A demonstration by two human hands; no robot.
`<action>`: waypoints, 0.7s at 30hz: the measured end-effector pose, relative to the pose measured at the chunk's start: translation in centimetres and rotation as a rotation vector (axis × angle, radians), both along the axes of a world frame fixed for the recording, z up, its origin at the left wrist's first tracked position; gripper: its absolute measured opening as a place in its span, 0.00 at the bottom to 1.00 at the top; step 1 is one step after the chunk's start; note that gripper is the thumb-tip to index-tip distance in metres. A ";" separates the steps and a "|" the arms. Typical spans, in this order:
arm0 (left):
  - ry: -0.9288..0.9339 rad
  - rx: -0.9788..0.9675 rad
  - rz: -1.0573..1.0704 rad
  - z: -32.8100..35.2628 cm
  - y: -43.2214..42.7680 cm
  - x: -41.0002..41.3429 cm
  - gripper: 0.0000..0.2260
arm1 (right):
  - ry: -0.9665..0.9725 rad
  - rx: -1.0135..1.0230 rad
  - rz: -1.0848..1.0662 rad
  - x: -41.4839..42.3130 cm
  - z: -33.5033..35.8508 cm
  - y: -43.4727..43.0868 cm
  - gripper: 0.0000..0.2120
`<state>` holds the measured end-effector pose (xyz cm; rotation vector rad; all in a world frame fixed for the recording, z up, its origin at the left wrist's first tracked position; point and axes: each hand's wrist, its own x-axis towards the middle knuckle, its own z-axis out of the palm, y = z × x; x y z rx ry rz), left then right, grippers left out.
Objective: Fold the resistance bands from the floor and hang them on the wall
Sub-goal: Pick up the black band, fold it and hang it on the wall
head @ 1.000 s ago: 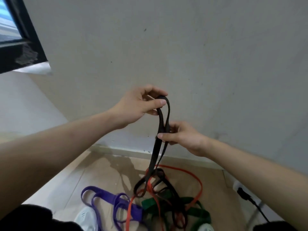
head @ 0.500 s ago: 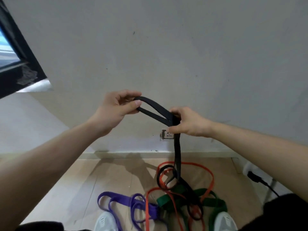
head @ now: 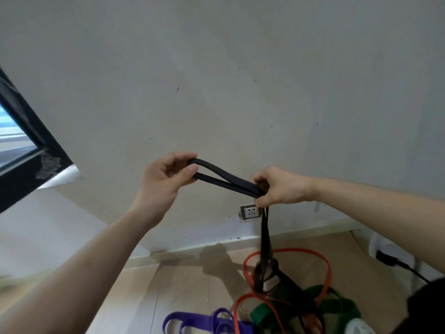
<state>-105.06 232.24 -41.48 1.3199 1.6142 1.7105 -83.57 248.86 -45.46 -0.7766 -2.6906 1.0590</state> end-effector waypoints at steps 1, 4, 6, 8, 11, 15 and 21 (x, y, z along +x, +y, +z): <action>0.004 -0.001 0.000 0.0 0.0 -0.1 0.09 | -0.002 -0.005 0.003 0.1 0.0 0.1 0.07; 0.021 -0.010 0.006 -0.2 -0.1 -0.5 0.10 | -0.010 0.055 0.008 0.4 -0.1 0.6 0.09; 0.073 -0.018 0.022 -0.4 -0.2 -1.0 0.10 | 0.040 0.075 -0.005 0.7 0.2 0.8 0.08; 0.193 -0.056 0.031 -0.8 -0.3 -1.6 0.11 | 0.125 0.051 -0.014 1.1 0.9 0.7 0.07; 0.341 -0.205 -0.019 -1.5 -0.5 -2.0 0.13 | 0.237 -0.005 -0.030 1.8 2.2 0.3 0.07; 0.432 -0.337 -0.121 -1.9 -0.2 -0.9 0.20 | 0.286 0.027 -0.011 1.8 3.2 -0.8 0.11; 0.544 -0.362 -0.226 -1.8 1.4 4.0 0.22 | 0.279 0.120 0.010 1.2 3.6 -2.1 0.13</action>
